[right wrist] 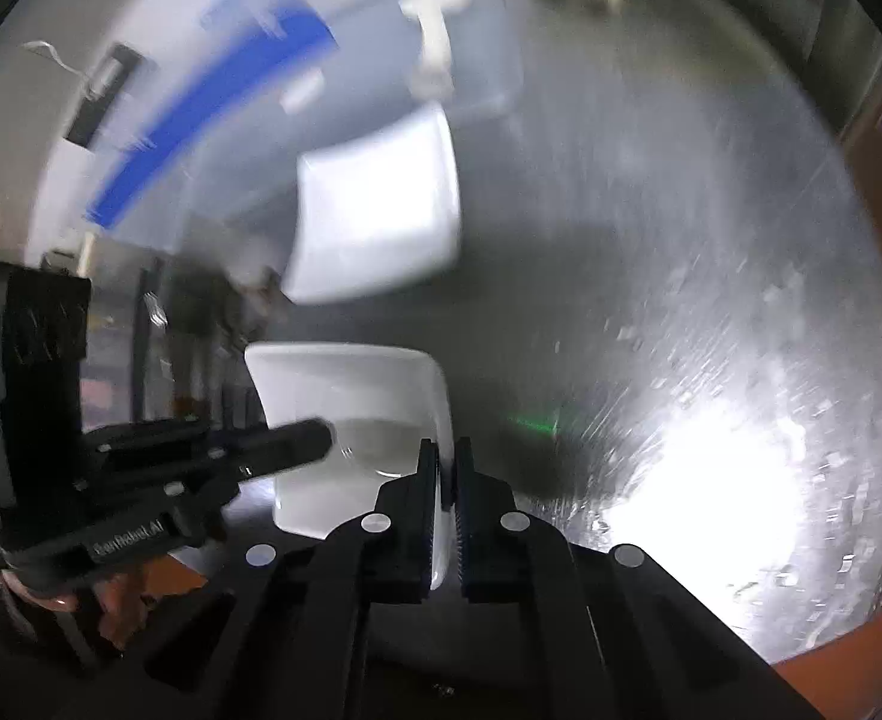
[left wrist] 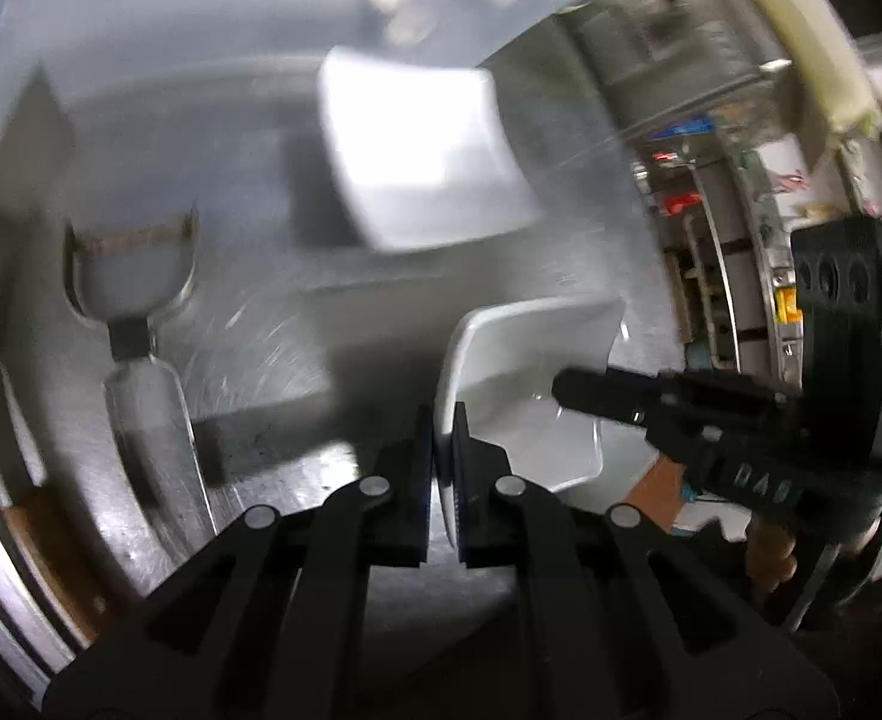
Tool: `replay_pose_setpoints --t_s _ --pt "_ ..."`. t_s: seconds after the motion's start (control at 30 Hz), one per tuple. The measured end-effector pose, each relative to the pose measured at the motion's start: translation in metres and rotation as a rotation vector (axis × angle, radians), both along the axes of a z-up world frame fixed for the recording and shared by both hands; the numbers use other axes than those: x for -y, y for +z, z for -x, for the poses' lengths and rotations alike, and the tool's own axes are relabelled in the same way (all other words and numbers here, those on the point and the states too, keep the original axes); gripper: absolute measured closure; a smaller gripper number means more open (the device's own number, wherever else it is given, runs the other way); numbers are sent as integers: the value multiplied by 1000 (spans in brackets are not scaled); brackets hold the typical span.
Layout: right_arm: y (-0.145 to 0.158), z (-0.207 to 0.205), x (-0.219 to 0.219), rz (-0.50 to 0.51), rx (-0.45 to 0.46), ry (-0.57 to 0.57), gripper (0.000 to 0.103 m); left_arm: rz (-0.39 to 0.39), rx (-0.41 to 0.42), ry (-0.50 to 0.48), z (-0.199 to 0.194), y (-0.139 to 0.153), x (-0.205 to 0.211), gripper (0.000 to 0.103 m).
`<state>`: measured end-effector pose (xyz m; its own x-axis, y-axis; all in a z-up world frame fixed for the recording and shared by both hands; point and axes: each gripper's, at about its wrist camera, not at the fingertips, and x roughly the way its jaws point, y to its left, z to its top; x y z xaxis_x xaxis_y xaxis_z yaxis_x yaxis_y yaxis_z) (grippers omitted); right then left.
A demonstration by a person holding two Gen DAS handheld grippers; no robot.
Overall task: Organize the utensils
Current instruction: 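Lower the white dish into the clear box and open the right gripper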
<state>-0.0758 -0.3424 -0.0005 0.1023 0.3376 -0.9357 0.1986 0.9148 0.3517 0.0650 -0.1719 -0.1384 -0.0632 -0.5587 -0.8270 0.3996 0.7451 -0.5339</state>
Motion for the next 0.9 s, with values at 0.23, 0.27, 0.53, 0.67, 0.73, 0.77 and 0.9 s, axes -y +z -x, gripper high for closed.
replay_pose_setpoints --t_s 0.23,0.27,0.53,0.67,0.73,0.77,0.9 --pt "114 -53 -12 83 302 89 96 95 312 -3 -36 126 0 98" --pt "130 -80 -16 109 348 121 96 94 351 11 -55 144 0 98" --pt "65 -265 -29 125 116 138 94 -103 216 81 -230 128 4 97" --pt "-14 -307 -30 155 -88 133 93 -198 38 73 -275 56 18 97" --pt "-41 -314 -37 192 -144 153 91 -226 -43 84 -288 24 23 97" --pt "-50 -317 -39 209 -161 162 91 -234 -62 85 -291 15 24 97" --pt "-82 -324 -49 261 -223 192 87 -246 -180 82 -301 -12 27 97"
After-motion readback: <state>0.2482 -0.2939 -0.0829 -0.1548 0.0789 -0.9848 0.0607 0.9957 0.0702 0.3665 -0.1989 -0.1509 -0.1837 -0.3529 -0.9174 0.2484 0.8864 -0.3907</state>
